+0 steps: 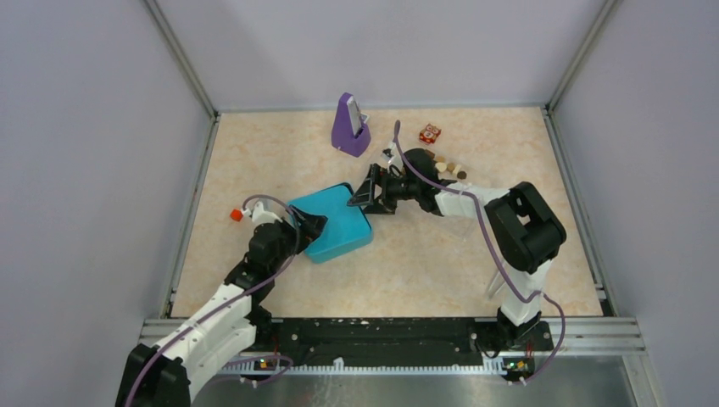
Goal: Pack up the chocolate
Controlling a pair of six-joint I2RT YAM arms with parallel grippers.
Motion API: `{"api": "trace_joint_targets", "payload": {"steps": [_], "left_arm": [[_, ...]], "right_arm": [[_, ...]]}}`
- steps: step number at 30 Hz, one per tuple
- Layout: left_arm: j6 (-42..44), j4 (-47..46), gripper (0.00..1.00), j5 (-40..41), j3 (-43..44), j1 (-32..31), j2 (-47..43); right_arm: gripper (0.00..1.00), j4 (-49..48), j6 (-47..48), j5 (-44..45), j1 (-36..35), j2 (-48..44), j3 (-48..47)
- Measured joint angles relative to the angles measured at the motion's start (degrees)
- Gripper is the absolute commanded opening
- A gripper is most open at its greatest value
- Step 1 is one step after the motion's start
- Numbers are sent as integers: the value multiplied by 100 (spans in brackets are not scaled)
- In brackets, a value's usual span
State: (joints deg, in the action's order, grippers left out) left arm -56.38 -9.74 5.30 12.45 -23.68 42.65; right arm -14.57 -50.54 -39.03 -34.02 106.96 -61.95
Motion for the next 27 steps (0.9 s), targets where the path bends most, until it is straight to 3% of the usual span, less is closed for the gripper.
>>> {"api": "trace_joint_targets", "payload": {"steps": [7,27], "left_arm": [[149,597,99,170,326,-2,44],[260,1071,99,170,715,-2,389]], "right_arm": [[84,0,0,-2,0,0,0],[84,9,216,-33,-20,0,-9]]}}
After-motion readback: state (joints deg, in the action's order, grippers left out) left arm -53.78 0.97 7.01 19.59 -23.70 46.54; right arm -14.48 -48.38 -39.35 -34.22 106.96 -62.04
